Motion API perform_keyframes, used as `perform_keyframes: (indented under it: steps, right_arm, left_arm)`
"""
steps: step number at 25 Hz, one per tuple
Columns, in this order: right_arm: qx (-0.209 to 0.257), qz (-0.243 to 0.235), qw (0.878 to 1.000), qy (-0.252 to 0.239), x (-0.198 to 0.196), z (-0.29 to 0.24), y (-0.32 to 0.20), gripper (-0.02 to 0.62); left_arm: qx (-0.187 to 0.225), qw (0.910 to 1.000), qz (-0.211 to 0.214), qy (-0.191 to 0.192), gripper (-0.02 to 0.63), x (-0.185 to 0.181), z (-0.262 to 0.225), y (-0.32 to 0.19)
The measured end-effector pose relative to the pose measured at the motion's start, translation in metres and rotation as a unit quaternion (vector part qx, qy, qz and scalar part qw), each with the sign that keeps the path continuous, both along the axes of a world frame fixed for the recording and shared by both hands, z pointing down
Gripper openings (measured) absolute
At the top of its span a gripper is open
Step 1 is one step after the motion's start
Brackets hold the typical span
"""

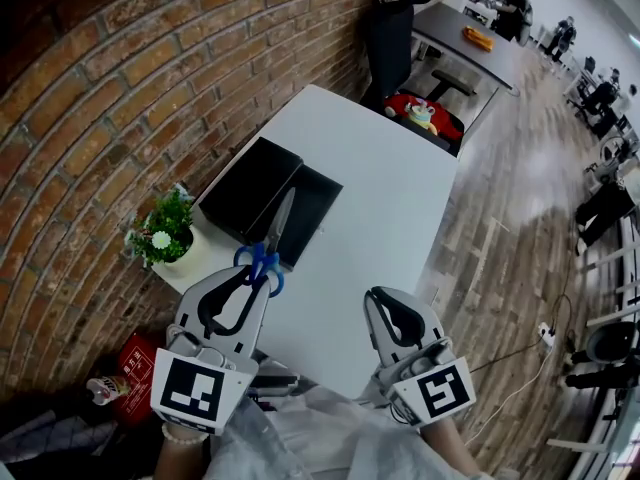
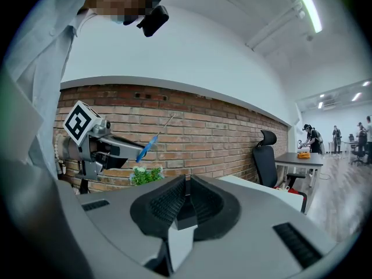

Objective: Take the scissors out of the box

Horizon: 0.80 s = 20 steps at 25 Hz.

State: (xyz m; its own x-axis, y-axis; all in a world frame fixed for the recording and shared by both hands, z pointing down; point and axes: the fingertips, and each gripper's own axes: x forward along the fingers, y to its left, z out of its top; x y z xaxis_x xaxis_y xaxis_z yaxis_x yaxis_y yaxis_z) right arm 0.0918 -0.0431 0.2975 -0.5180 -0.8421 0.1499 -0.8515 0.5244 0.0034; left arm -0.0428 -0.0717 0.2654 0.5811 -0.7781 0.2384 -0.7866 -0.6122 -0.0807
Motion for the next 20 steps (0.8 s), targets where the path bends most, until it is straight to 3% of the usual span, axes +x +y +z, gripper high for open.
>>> perform_keyframes:
  steps: [20]
  right_arm:
    - [0.003, -0.026, 1.000, 0.012, -0.014, -0.004, 0.000, 0.054]
  left_arm:
    - [0.007, 1.0000, 0.004, -0.003, 0.092, 0.000, -0.002, 0.003]
